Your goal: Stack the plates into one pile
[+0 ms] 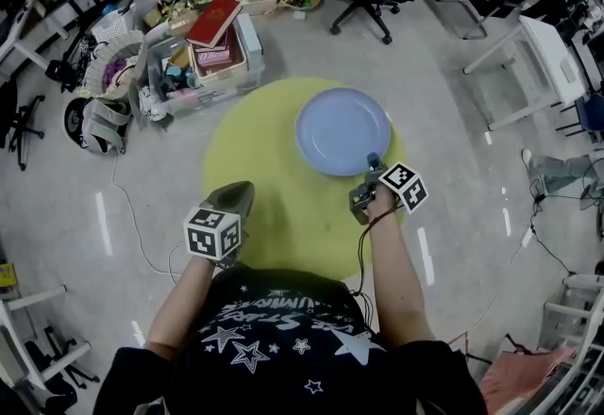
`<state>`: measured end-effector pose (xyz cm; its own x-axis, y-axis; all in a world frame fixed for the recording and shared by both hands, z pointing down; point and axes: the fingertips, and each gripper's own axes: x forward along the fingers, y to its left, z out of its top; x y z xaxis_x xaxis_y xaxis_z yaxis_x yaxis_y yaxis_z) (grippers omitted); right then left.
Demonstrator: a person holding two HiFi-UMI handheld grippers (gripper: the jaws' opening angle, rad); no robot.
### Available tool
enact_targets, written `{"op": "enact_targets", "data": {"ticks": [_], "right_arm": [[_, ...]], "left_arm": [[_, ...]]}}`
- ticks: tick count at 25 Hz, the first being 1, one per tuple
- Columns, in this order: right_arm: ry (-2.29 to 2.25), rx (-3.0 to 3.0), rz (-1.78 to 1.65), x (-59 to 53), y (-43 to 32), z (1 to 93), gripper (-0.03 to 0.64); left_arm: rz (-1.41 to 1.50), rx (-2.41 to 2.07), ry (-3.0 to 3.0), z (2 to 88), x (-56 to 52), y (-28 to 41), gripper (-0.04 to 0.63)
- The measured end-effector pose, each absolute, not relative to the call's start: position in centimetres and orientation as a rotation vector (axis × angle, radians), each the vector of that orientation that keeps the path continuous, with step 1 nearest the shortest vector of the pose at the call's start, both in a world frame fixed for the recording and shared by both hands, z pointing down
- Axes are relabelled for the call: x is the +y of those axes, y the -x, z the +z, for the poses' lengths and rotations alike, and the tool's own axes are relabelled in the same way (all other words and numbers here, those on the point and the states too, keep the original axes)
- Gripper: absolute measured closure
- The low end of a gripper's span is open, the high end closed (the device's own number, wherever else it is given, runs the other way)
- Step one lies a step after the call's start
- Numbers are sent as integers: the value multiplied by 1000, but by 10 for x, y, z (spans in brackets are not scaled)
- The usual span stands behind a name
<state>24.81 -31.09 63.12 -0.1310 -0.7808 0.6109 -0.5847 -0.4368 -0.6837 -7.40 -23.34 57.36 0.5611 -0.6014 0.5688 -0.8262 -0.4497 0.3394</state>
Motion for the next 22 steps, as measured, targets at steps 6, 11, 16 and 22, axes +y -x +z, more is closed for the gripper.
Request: {"op": "enact_targets", "data": {"ticks": [6,11,16,22], "right_arm": [[2016,1771,-1529,-314,-243,626,540],[2046,1880,-1493,-307,-236,627,489],[2041,1886,-1501,-296,-238,625,480],[2024,1930,-1486,-276,-236,620,479]], "left_arm": [[503,-1144,-2198,575,-232,74,571],[496,-1153,-2207,575,-223,74,571],[487,-1162,-2219,567,-219,72,571],[484,-1165,-2240,562,-205,65,571]]}}
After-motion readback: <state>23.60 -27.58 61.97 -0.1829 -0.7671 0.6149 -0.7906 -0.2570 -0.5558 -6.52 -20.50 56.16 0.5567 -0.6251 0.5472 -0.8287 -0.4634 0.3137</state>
